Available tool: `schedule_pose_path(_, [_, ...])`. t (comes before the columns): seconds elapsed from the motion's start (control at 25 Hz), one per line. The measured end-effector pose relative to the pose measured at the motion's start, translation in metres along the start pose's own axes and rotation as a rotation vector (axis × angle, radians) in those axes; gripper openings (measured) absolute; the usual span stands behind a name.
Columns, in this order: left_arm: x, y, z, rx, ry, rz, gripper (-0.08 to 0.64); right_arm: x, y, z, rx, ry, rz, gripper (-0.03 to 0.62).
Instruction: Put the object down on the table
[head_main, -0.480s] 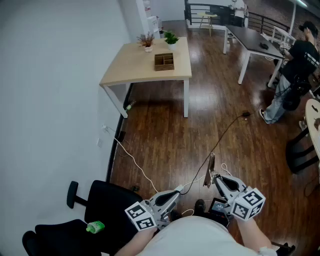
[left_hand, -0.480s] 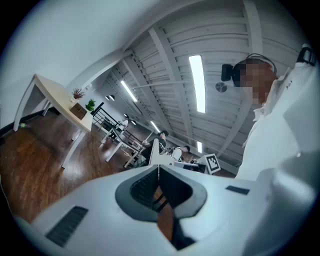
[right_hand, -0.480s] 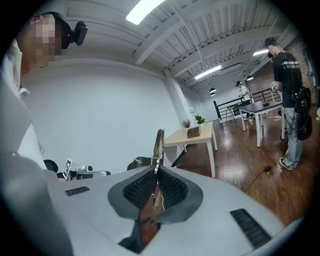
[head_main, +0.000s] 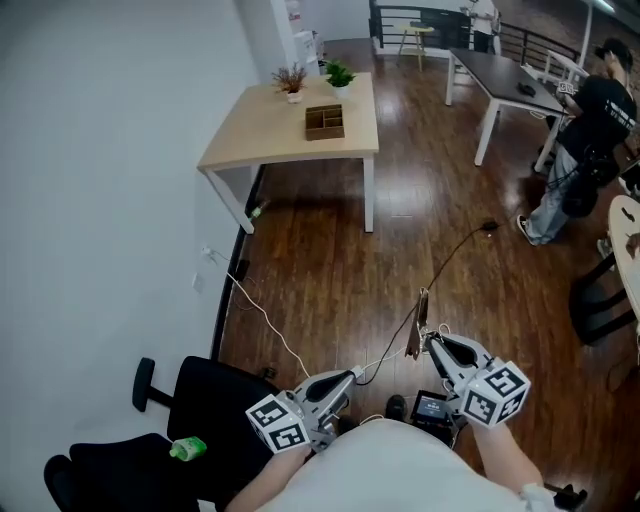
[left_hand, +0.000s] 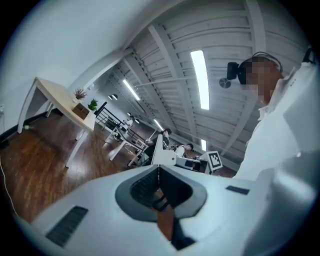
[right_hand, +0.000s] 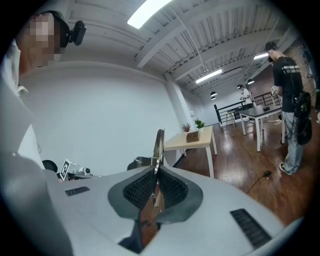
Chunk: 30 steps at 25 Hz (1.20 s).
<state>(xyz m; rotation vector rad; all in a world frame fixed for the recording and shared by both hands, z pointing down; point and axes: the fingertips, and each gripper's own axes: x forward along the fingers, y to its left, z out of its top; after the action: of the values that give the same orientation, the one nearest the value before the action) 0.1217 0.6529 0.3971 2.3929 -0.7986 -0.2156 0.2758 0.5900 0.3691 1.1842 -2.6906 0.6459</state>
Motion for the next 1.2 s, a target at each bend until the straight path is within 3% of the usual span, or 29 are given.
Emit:
schedule_pose_path(0.6, [-0.023,0.022,0.003,-0.045,0.037,0.001,0.002,0.033,0.015,-0.003,0.002,0.057,0.004,0.028])
schedule_pose_path(0.88, [-0.018,0.027,0.013,-0.027,0.109,-0.098,0.002,0.05,0.032,-0.001,0.016,0.048,-0.006,0.026])
schedule_pose_path(1.0, [-0.009,0.029,0.02,0.001,0.109,-0.121,0.002,0.05,0.028,0.0,0.011,0.041,-0.016,0.027])
schedule_pose_path(1.2, [0.015,0.038,0.028,0.003,0.086,-0.097,0.002,0.054,0.003,0.003,0.013,0.049,-0.008,0.026])
